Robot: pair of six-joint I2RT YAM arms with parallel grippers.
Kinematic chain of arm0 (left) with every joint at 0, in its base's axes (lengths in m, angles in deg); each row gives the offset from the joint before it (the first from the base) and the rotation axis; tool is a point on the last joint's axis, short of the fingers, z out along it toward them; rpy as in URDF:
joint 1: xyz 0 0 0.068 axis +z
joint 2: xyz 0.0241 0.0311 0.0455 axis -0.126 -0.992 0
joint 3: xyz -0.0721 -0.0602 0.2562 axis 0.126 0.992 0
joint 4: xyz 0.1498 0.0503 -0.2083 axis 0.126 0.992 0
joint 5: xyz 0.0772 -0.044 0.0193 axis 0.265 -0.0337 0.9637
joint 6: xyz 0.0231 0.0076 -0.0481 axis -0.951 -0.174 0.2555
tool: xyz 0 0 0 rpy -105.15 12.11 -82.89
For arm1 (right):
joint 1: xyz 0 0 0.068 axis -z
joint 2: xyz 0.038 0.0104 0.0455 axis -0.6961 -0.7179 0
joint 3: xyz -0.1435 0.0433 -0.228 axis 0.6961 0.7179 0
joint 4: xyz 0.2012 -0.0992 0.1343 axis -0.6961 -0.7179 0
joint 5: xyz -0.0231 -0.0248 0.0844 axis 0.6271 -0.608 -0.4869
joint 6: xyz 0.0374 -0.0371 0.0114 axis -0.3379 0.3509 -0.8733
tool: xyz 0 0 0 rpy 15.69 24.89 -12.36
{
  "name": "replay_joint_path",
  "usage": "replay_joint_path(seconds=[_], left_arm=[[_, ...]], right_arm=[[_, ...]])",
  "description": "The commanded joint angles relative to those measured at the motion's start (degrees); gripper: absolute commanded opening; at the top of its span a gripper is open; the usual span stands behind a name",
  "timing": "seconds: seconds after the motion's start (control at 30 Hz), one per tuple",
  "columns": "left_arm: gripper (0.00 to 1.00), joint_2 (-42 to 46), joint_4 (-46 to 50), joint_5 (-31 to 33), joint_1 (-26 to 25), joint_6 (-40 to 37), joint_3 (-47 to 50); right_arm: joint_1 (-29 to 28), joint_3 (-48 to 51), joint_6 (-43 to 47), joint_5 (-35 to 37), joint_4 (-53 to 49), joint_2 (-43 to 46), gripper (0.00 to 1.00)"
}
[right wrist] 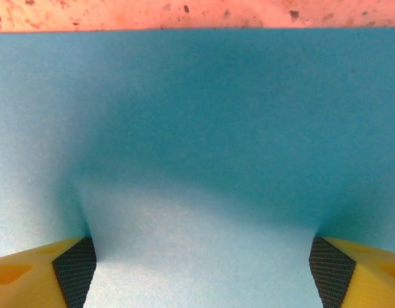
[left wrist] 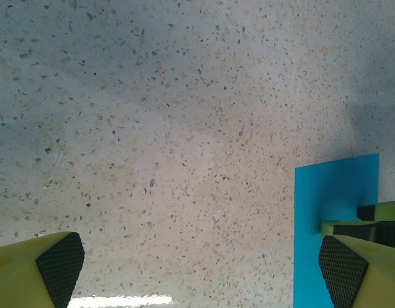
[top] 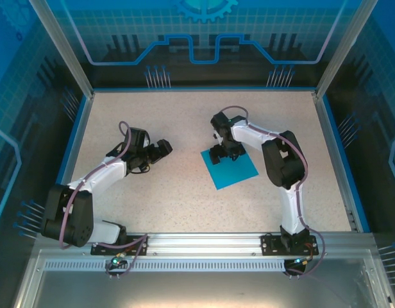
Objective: Fold a paper plane with a square sheet of paper (pick it up from the middle)
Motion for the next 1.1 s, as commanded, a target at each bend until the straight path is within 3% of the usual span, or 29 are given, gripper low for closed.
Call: replay_joint_path(seconds=[0.0, 0.37, 0.5, 0.7, 0.83, 1.07], left_arm=[[0.98, 1.2, 1.6, -1.0, -0.4, -0.8, -0.7], [0.98, 1.3, 1.3, -0.9, -0.4, -0.3, -0.4], [0.99, 1.6, 0.5, -1.4, -0.5, 0.6, 0.4], [0.98, 2.7, -2.7, -3.5, -1.1, 2.6, 2.7], [0.96, 3.8, -6.0, -5.9, -1.7, 4.3, 4.4], [0.84, 3.9, -13.1, -10.1, -3.3, 7.1, 7.0]], right_arm=[[0.4, 0.6, 0.1, -0.2, -1.7, -2.5, 0.86], [0.2, 2.2, -1.6, -4.1, 0.0, 1.5, 0.67], [-0.1, 4.0, -4.5, -12.8, 3.3, 7.0, 0.51], [-0.2, 7.5, -10.9, -30.8, 12.6, 14.5, 0.39], [-0.3, 9.0, -15.6, -39.1, 18.7, 16.5, 0.37], [0.0, 10.7, -19.0, -43.5, 23.9, 12.9, 0.37]])
